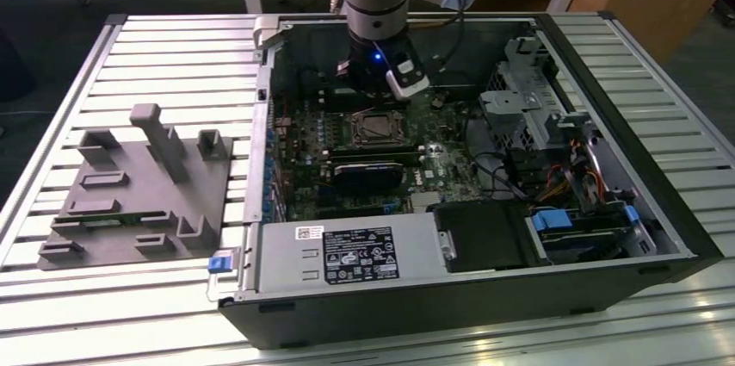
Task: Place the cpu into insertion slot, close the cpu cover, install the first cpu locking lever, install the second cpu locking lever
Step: 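Install the first cpu locking lever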
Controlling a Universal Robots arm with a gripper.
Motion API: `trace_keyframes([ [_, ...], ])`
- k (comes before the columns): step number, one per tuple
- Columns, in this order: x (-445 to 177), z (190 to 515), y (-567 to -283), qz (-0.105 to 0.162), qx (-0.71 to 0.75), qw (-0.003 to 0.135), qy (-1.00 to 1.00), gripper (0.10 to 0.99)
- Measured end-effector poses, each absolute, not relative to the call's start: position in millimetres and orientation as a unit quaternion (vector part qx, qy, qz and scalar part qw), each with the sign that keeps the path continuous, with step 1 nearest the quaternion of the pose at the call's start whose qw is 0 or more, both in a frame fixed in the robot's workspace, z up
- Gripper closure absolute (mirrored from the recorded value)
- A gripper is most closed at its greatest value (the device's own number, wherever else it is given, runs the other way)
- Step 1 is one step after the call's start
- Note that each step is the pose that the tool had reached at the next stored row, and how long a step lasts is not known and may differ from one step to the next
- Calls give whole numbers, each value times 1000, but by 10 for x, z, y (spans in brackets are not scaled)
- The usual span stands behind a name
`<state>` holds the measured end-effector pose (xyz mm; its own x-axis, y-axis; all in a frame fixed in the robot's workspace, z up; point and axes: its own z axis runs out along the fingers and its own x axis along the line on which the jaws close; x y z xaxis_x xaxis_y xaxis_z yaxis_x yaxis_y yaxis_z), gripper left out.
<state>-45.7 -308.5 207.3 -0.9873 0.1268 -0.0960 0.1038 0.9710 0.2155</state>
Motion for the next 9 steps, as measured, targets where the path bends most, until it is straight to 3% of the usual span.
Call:
trace_keyframes([
  [5,-465,2047,-3085,106,57,65,991,980],
  [9,-465,2047,-3085,106,57,66,991,980],
])
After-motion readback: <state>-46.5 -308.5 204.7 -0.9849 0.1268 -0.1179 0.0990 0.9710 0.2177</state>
